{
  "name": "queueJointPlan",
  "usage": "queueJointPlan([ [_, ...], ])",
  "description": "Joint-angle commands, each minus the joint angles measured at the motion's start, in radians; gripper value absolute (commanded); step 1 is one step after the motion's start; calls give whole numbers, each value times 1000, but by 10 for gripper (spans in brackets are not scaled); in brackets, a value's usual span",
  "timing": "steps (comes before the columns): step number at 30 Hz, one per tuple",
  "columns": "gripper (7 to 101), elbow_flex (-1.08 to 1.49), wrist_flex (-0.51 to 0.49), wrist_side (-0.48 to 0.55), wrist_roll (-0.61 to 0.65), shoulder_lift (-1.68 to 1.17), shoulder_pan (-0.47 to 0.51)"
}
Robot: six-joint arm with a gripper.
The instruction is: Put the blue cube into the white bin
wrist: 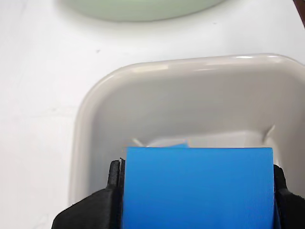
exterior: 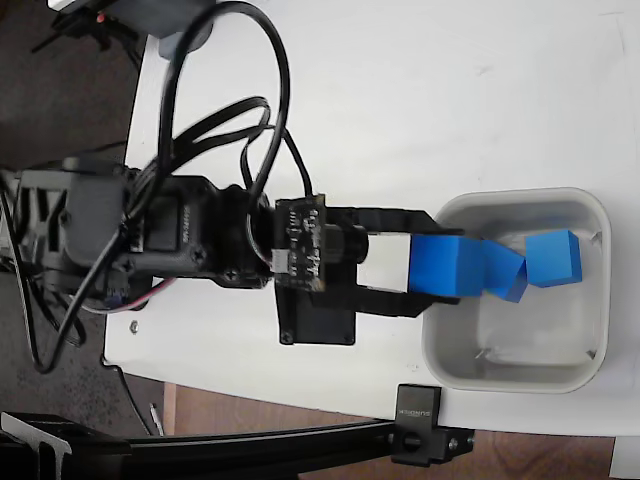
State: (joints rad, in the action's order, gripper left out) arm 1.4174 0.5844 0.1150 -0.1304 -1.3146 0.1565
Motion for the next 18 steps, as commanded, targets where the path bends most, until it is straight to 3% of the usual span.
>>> queueJointPlan([
  [1,317,-129,-40,17,8,15,15],
  [5,333,-207,-25,15,17,75,26],
  [6,387,-221,-18,18,17,84,29],
  [9,745,-259,5,21,21,107,34],
  [11,879,-275,26,17,28,114,32],
  [14,976,-276,46,8,38,106,29],
  [18,1000,-242,64,20,64,66,26],
])
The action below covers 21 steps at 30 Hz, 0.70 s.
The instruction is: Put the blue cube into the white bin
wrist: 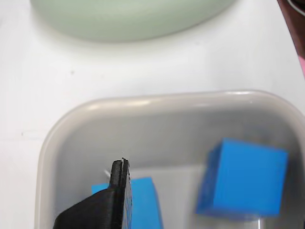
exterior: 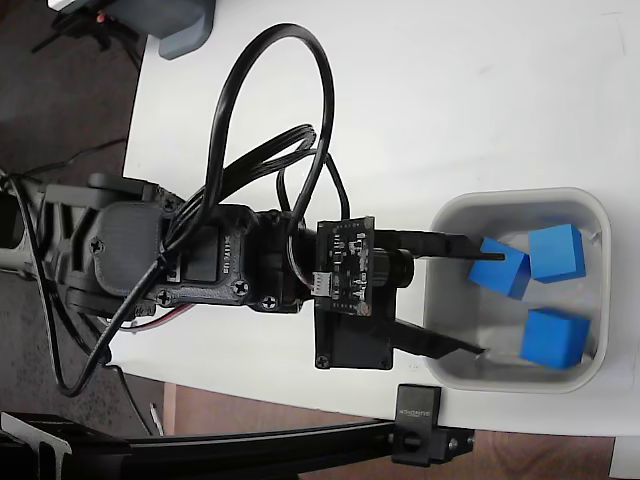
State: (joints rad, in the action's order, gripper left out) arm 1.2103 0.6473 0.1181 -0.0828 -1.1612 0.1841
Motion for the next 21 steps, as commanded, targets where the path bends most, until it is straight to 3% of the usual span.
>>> queueJointPlan([
  [1,1000,-5,3,17,28,-117,-6],
  [7,1000,428,-52,40,61,-476,-15],
  [12,1000,775,26,-14,126,-767,-64],
  [21,1000,1399,46,-101,41,-1390,-152],
])
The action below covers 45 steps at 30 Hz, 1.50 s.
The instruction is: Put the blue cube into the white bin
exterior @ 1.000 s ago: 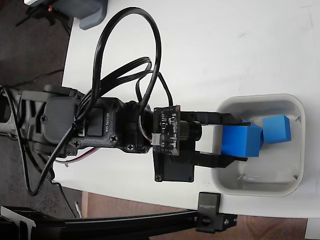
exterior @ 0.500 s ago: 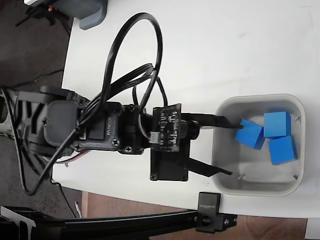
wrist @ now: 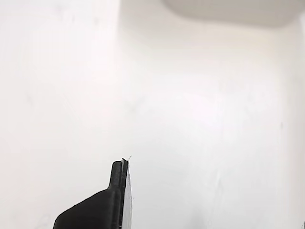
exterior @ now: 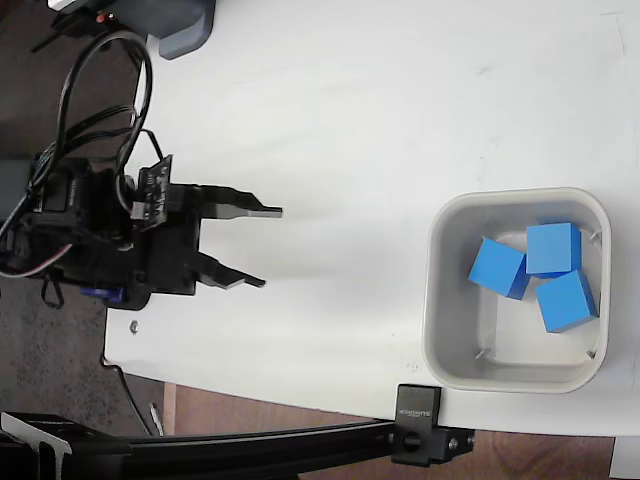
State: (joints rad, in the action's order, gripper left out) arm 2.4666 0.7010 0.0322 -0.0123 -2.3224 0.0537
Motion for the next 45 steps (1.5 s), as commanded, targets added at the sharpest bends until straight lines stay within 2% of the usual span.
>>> queueJointPlan([
  [1,1000,183,-6,-32,-43,-273,-38],
  [6,1000,339,26,-132,-103,-471,-121],
  [10,1003,479,89,-227,-95,-735,-181],
  [11,1003,486,87,-236,-95,-726,-186],
  [20,1003,528,72,-164,-69,-730,-127],
  [45,1003,528,72,-163,-69,-730,-127],
])
